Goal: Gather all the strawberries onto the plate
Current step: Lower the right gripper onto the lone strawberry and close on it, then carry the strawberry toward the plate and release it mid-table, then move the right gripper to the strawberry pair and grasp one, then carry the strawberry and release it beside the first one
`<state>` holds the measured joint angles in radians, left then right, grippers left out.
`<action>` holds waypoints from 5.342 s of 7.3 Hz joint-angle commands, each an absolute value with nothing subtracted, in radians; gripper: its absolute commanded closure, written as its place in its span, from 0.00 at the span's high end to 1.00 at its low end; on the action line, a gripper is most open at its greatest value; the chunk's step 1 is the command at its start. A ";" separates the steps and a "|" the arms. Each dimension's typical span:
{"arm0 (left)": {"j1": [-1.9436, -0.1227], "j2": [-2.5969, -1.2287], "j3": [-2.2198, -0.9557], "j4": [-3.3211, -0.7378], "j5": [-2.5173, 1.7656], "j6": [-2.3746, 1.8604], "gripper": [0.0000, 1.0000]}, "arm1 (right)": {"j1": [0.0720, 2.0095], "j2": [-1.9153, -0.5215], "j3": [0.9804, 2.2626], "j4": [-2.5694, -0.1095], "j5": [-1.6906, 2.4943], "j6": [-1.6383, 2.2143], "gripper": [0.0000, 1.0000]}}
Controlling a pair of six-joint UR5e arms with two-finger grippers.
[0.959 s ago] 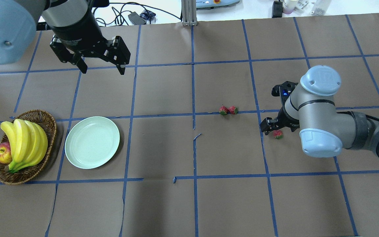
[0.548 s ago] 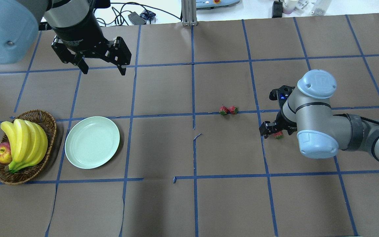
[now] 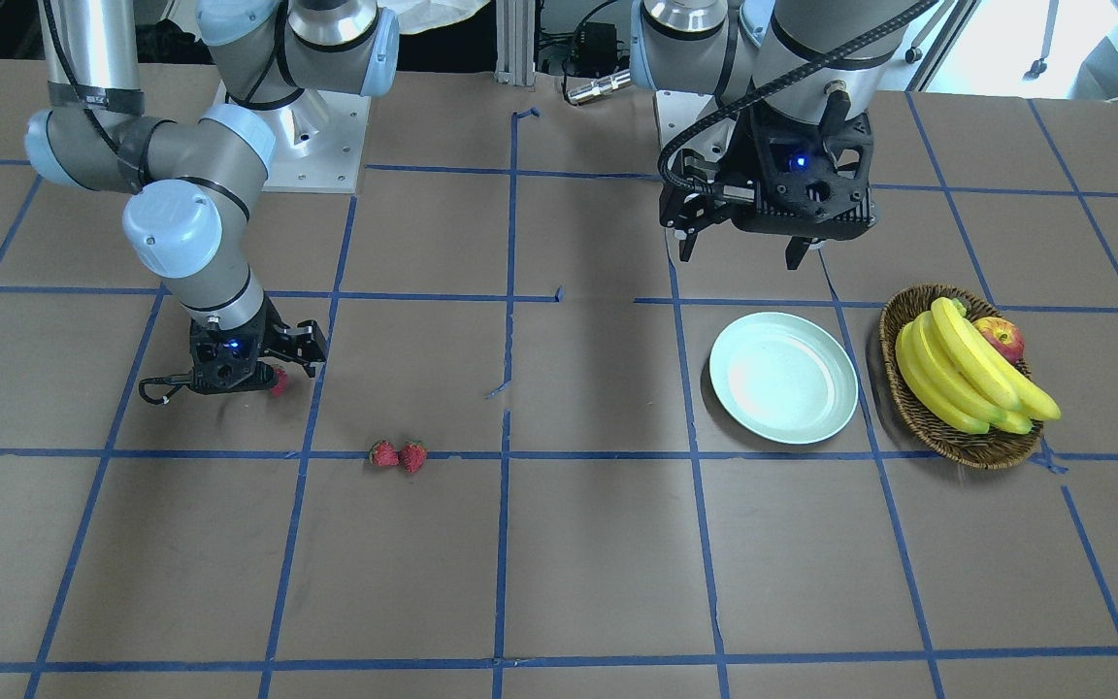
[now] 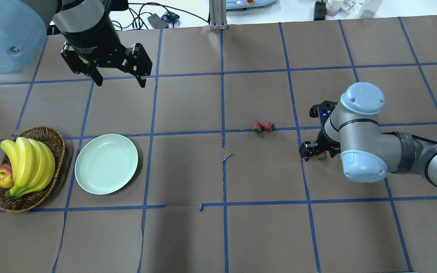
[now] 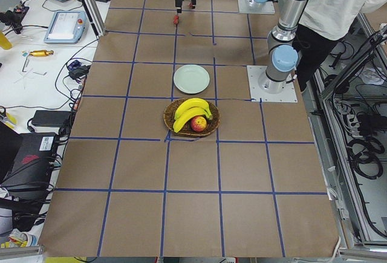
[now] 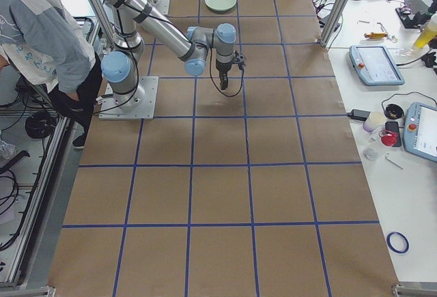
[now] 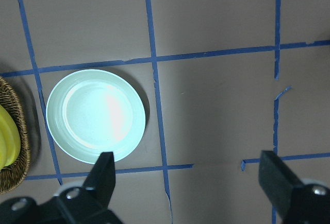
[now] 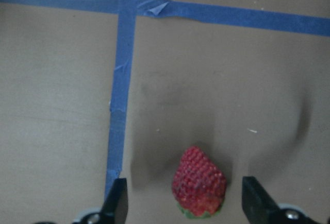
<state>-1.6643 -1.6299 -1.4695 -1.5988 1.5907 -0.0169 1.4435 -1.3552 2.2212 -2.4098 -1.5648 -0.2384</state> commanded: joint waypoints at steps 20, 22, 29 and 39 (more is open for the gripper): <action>-1.664 -1.617 -1.470 -1.600 1.594 -0.017 1.00 | 1.786 -1.284 1.916 -2.272 -1.609 0.710 1.00; -1.664 -1.618 -1.470 -1.600 1.595 -0.017 1.00 | 1.721 -1.253 1.930 -2.293 -1.605 0.965 1.00; -1.664 -1.621 -1.470 -1.600 1.595 -0.017 1.00 | 1.697 -1.118 1.921 -2.467 -1.517 1.428 1.00; -1.666 -1.614 -1.482 -1.600 1.595 -0.017 1.00 | 1.994 -1.201 1.844 -2.361 -1.531 1.135 0.00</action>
